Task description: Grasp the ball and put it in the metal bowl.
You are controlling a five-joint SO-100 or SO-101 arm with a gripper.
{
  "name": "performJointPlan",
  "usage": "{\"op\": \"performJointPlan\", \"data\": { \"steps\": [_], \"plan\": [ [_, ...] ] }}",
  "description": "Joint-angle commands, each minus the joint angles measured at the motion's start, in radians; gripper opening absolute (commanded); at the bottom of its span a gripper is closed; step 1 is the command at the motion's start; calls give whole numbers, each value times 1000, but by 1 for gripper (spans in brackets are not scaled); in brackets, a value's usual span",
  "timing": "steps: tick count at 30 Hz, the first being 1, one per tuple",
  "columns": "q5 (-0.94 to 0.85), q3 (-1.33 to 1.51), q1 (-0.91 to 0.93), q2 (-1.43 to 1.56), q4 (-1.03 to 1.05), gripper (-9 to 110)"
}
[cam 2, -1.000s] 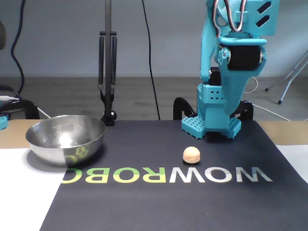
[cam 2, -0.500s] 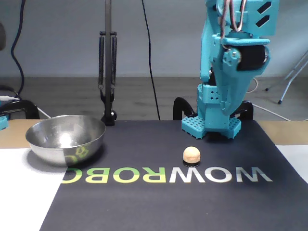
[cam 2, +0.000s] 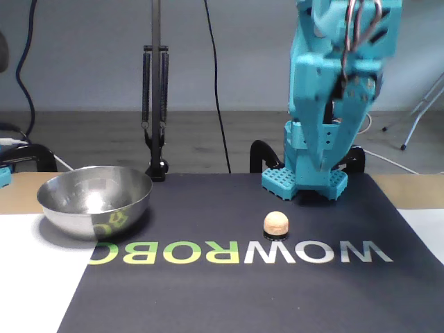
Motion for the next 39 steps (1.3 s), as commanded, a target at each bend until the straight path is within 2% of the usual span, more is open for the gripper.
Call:
{"op": "performJointPlan", "data": {
  "steps": [1, 15, 25, 27, 32, 39],
  "plan": [
    [-94, 25, 8, 8, 5, 0],
    [-336, 49, 9, 14, 5, 1],
    [-347, 49, 9, 15, 5, 1],
    [-347, 49, 9, 15, 5, 5],
    [-348, 51, 40, 15, 6, 27],
    [-341, 51, 41, 15, -8, 29]
  ]
}}
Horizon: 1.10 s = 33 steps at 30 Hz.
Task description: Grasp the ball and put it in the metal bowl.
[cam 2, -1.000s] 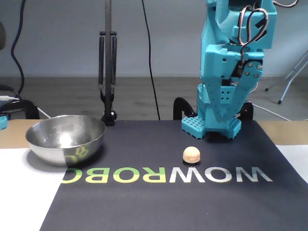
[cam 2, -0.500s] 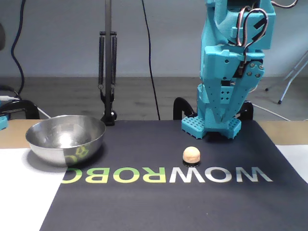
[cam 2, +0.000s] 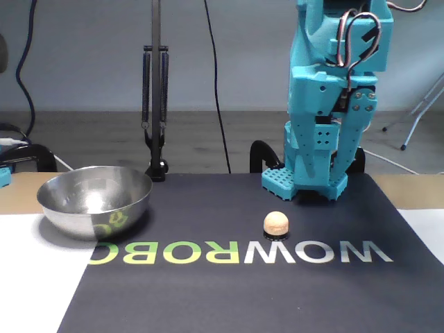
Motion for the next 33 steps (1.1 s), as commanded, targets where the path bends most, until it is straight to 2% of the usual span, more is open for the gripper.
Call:
{"op": "performJointPlan", "data": {
  "steps": [1, 10, 22, 33],
  "plan": [
    [5, 0, 0, 15, -11, 29],
    [3, 83, 28, 58, -126, 30],
    [6, 207, 34, 155, -114, 30],
    [5, 307, 110, 253, -114, 30]
  ]
}}
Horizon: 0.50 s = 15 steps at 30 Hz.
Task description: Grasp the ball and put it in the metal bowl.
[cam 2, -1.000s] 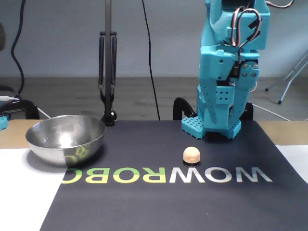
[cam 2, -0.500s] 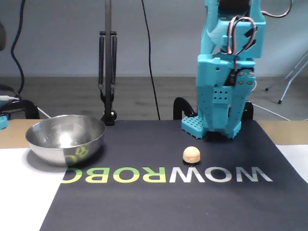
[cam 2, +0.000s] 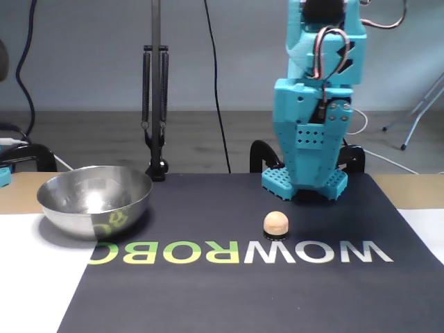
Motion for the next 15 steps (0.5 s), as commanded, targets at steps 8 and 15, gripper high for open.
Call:
{"op": "performJointPlan", "data": {
  "steps": [8, 15],
  "plan": [
    [3, 23, 91, 55, 8, 30],
    [3, 37, 179, 55, 5, 30]
  ]
}}
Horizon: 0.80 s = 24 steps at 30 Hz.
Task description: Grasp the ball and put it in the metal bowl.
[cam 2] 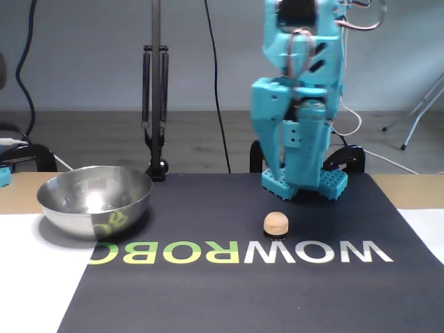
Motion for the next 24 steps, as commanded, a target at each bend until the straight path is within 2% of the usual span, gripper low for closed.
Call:
{"op": "performJointPlan", "data": {
  "steps": [1, 12, 24],
  "plan": [
    [3, 9, 26, 29, 3, 30],
    [3, 32, 117, 31, 2, 31],
    [0, 34, 121, 31, 3, 31]
  ]
}}
